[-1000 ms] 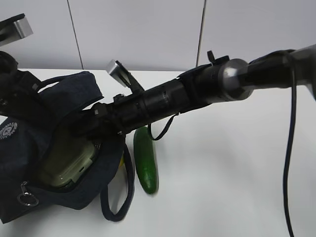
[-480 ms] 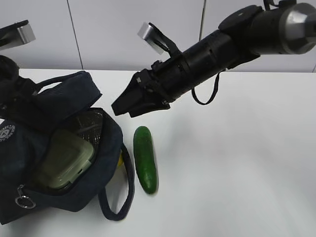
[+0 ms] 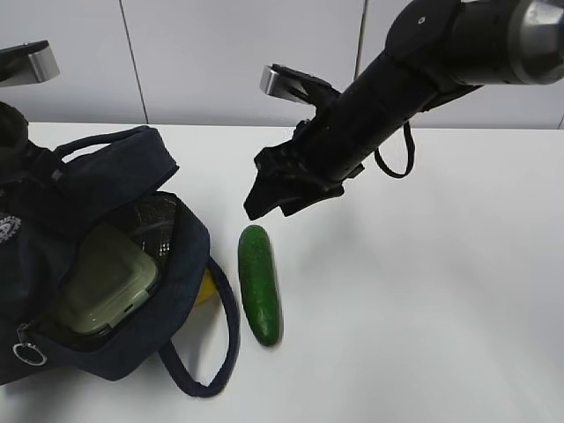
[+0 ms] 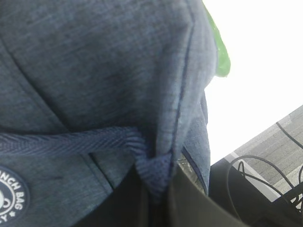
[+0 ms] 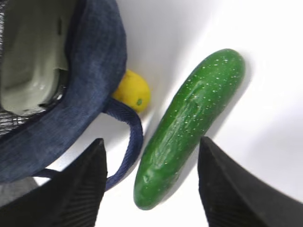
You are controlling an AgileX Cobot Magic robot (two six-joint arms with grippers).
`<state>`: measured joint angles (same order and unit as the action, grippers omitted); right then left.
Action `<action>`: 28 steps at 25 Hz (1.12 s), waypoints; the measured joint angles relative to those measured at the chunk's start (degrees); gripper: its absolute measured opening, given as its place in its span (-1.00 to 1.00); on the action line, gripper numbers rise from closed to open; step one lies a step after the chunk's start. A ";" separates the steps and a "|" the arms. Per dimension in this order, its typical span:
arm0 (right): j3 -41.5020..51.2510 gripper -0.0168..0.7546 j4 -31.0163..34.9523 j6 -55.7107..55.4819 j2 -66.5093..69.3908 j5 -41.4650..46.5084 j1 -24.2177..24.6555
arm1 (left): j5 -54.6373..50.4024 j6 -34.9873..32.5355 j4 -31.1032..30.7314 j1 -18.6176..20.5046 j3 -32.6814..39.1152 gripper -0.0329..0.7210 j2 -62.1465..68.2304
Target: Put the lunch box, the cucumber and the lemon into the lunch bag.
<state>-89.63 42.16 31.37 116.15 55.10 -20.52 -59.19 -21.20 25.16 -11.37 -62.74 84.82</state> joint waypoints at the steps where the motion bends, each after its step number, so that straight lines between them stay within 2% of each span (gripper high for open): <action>1: 0.00 0.23 -2.24 -1.87 0.00 -1.23 -0.65 | 0.03 0.00 0.00 0.00 0.00 -0.93 0.00; 5: 0.00 0.23 -12.50 -8.55 0.00 -6.16 -4.45 | 0.13 0.00 0.00 0.00 0.00 -0.93 0.00; 9: 0.00 0.23 -17.37 -13.66 0.00 -8.76 -6.38 | 0.13 0.00 -0.05 0.00 0.00 -0.93 0.00; 17: 0.00 0.23 -18.22 -17.17 4.30 -9.24 -7.61 | 0.13 0.00 -0.05 0.00 0.00 -0.93 0.00; 28: 0.00 0.23 -17.42 -20.47 9.16 -14.07 -7.89 | 0.13 0.00 -0.14 0.00 0.00 -0.93 0.00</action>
<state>-89.63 24.74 10.90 125.31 41.02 -28.41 -59.07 -21.20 25.02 -11.37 -62.74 84.82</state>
